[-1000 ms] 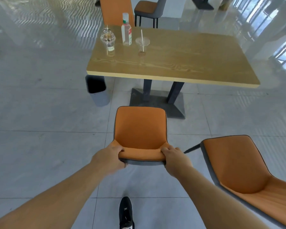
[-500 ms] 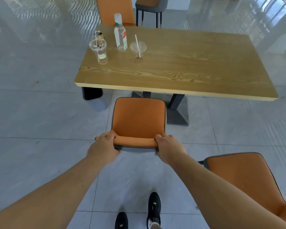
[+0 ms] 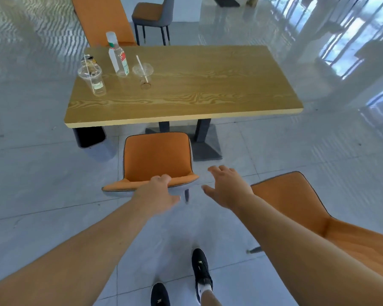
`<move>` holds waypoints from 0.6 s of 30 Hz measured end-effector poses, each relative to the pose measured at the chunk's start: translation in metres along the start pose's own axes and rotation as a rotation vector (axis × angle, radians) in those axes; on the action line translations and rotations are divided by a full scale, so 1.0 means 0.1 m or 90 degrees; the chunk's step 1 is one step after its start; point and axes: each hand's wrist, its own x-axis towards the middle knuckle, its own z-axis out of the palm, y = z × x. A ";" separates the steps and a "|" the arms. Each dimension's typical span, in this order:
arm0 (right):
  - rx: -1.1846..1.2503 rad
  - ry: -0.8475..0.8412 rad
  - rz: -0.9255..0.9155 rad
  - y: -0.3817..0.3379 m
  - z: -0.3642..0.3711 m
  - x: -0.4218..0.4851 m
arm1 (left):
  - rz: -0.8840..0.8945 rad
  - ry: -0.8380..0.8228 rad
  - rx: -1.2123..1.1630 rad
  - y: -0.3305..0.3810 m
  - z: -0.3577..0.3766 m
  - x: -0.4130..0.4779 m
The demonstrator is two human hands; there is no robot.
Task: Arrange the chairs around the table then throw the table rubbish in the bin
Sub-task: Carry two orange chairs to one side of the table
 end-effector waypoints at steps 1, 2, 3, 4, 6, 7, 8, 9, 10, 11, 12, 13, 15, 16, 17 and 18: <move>0.005 0.020 0.014 0.13 -0.09 -0.18 | 0.042 -0.006 0.003 0.21 0.04 -0.01; -0.001 0.035 0.027 0.27 -0.18 -0.37 | 0.078 -0.013 0.002 0.45 0.08 -0.03; -0.013 0.045 0.040 0.45 -0.26 -0.56 | 0.107 -0.021 0.001 0.69 0.12 -0.07; -0.029 0.053 0.060 0.64 -0.34 -0.76 | 0.129 -0.030 -0.007 0.94 0.16 -0.11; -0.041 0.066 0.118 1.06 -0.48 -1.19 | 0.168 -0.045 -0.031 1.46 0.25 -0.24; -0.029 0.081 0.149 1.29 -0.53 -1.40 | 0.187 -0.053 -0.027 1.72 0.32 -0.31; -0.012 0.090 0.185 1.54 -0.59 -1.63 | 0.209 -0.059 -0.017 1.99 0.39 -0.40; 0.001 0.100 0.215 1.78 -0.63 -1.83 | 0.228 -0.060 -0.013 2.24 0.46 -0.46; 0.007 0.107 0.237 1.91 -0.64 -1.91 | 0.235 -0.055 -0.013 2.34 0.47 -0.49; 0.025 0.123 0.281 2.29 -0.66 -2.22 | 0.259 -0.052 -0.001 2.72 0.62 -0.61; 0.046 0.142 0.324 2.65 -0.68 -2.53 | 0.277 -0.046 0.012 3.11 0.76 -0.70; 0.060 0.160 0.337 2.80 -0.66 -2.59 | 0.277 -0.043 0.012 3.18 0.77 -0.72; 0.077 0.174 0.379 3.39 -0.62 -2.98 | 0.301 -0.045 0.025 3.76 1.05 -0.85; 0.082 0.175 0.389 3.72 -0.58 -3.14 | 0.309 -0.045 0.042 4.06 1.22 -0.91; 0.086 0.172 0.392 4.03 -0.52 -3.27 | 0.311 -0.049 0.057 4.33 1.40 -0.97; 0.095 0.166 0.397 4.33 -0.46 -3.39 | 0.313 -0.054 0.064 4.60 1.59 -1.02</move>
